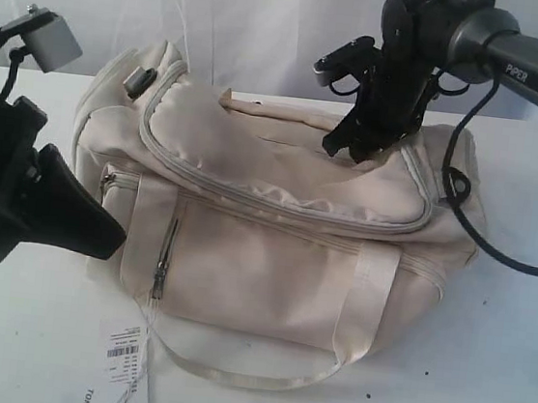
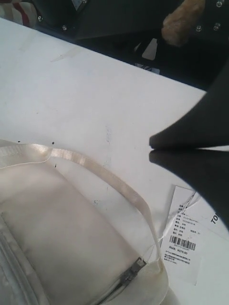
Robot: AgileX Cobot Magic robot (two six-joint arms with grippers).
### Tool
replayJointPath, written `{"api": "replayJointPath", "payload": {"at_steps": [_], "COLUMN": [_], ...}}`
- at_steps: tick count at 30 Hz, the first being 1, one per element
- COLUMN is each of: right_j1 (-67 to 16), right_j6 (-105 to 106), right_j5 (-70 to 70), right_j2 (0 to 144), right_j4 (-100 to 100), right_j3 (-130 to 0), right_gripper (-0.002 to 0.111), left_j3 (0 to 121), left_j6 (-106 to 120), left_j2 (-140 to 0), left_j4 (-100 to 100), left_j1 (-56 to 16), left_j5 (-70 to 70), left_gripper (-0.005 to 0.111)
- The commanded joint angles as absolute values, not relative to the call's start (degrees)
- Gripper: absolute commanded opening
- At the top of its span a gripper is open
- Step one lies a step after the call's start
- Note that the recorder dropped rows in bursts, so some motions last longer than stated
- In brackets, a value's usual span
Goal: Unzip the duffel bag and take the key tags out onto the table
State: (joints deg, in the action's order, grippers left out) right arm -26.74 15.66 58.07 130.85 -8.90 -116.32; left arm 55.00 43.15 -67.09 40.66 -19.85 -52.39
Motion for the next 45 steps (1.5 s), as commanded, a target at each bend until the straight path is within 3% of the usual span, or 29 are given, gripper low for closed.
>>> {"api": "replayJointPath", "payload": {"at_steps": [1, 5, 18, 45], "right_j1": [-26.58, -26.58, -26.58, -26.58], "right_j6": [12.84, 12.02, 9.96, 9.76], "right_j5": [58.93, 58.16, 56.62, 69.96], "right_j2": [130.27, 128.45, 122.42, 116.97], "right_j4": [-11.52, -12.26, -12.15, -8.83], "right_j3": [-116.75, -116.88, -116.88, -116.56], "right_gripper": [0.019, 0.000, 0.000, 0.000], "left_j3": [55.38, 55.38, 55.38, 55.38], "left_j6": [43.52, 43.52, 43.52, 43.52], "left_j2": [-66.94, -66.94, -66.94, -66.94], "left_j4": [42.17, 42.17, 42.33, 42.33], "left_j1": [-20.13, -20.13, -20.13, -20.13], "left_j5": [-53.57, -53.57, -53.70, -54.03], "left_gripper": [0.000, 0.000, 0.000, 0.000]}}
